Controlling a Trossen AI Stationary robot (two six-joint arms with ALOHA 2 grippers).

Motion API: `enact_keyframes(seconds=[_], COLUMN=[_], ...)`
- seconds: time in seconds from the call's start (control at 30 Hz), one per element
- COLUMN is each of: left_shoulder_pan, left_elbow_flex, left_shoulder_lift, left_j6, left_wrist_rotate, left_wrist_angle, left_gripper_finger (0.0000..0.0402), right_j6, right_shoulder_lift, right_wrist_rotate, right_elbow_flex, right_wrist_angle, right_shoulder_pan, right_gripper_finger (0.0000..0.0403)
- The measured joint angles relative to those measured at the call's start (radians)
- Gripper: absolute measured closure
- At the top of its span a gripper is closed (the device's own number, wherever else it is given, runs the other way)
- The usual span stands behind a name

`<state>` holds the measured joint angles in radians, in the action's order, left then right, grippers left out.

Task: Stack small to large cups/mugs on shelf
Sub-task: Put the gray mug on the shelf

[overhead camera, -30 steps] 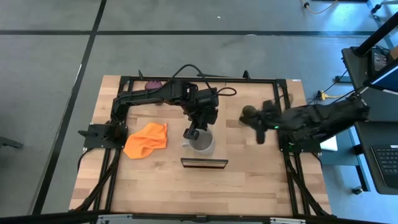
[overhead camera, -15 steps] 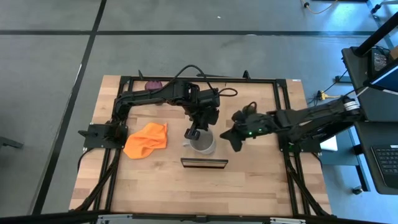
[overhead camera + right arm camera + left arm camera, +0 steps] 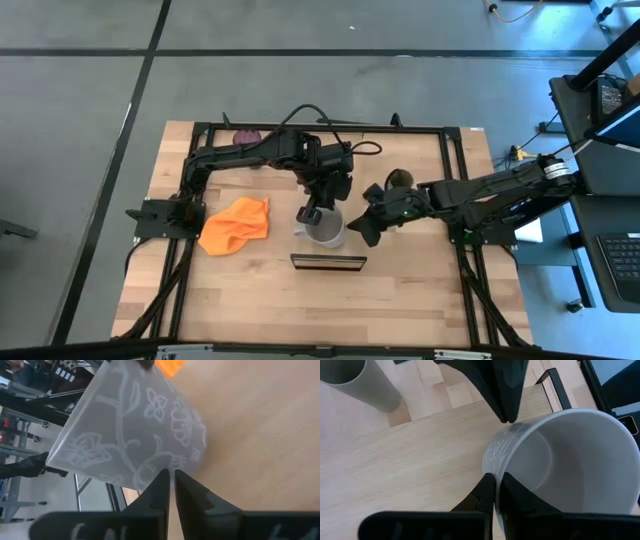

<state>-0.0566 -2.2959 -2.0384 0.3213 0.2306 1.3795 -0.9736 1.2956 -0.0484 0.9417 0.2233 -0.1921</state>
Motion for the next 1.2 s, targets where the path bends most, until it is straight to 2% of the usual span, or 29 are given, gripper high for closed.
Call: enact_keyframes(seconds=[0.3,0.6,1.2], left_shoulder_pan=[0.002,0.015,0.011], left_elbow_flex=[0.0,0.0,0.005], left_shoulder_lift=[0.0,0.0,0.0], left_j6=[0.003,-0.023,-0.001], left_wrist_rotate=[0.004,-0.003,-0.028], left_wrist_angle=[0.013,-0.054,-0.063], left_gripper_finger=[0.039,0.035,0.0353], right_j6=[-0.021,-0.021,-0.013], right_shoulder_lift=[0.056,0.058,0.051], right_wrist_rotate=[0.016,0.025,0.079], right_elbow_flex=[0.0,0.0,0.0], right_wrist_angle=[-0.071,-0.07,-0.058], right_shoulder_pan=[0.0,0.0,-0.001], right_gripper_finger=[0.0373,0.0373,0.0373])
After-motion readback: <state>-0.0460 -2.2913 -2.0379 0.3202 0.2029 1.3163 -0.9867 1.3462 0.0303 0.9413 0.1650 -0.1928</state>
